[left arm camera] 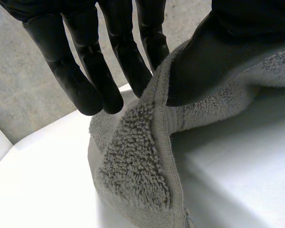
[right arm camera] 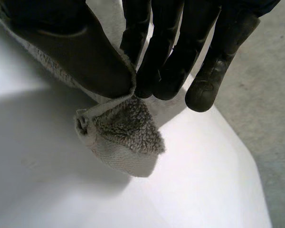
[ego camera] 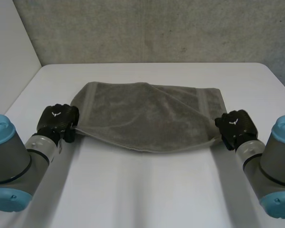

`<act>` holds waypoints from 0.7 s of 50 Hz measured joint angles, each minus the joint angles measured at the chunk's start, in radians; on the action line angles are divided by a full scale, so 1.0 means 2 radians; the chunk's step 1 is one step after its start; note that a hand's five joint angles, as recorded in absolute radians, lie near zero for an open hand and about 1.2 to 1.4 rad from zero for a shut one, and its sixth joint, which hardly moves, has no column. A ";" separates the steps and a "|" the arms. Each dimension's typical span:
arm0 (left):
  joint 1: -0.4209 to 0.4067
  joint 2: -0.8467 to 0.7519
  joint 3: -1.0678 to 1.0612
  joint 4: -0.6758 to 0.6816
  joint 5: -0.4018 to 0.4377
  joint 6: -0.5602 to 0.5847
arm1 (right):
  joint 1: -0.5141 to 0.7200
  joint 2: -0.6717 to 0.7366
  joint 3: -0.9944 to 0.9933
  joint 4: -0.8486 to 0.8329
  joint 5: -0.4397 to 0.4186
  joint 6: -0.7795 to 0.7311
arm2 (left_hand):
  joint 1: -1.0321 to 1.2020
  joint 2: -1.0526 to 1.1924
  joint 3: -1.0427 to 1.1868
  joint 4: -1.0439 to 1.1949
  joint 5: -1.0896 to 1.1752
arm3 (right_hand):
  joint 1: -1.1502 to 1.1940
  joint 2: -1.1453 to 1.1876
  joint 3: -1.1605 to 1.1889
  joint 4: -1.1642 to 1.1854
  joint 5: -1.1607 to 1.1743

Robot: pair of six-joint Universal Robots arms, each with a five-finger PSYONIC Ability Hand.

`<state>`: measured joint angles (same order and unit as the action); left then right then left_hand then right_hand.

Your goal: Fold the towel.

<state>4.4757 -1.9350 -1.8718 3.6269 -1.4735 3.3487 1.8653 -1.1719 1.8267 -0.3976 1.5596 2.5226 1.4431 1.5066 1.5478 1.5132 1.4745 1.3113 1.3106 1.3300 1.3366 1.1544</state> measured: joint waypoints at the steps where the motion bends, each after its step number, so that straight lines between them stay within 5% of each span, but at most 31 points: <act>1: 0.000 0.005 0.000 -0.001 0.000 0.001 | -0.001 -0.012 -0.001 0.008 0.000 -0.004 | 0.000 0.000 0.000 0.000 0.000 | 0.000 0.000 0.000 0.000 0.000; 12: 0.003 0.113 -0.004 -0.072 0.006 0.005 | -0.038 -0.164 -0.023 0.148 -0.032 -0.027 | 0.000 0.000 0.000 0.000 0.000 | 0.000 0.000 0.000 0.000 0.002; 25: 0.029 0.279 -0.058 -0.223 0.047 0.022 | -0.160 -0.300 -0.014 0.345 -0.170 -0.065 | 0.000 0.000 0.000 0.000 0.000 | 0.000 0.000 0.000 0.000 0.002; 35: 0.065 0.295 -0.072 -0.211 0.093 0.063 | -0.206 -0.306 -0.016 0.360 -0.246 -0.082 | 0.000 0.000 0.000 0.000 0.000 | 0.000 0.000 0.000 0.000 0.007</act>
<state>4.6061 -1.3459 -2.0161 3.2046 -1.2875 3.4749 1.4530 -1.7836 1.7945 0.3222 1.0678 2.3581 1.4431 1.5067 1.5482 1.5132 1.4745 1.3120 1.3107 1.3305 1.3367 1.1682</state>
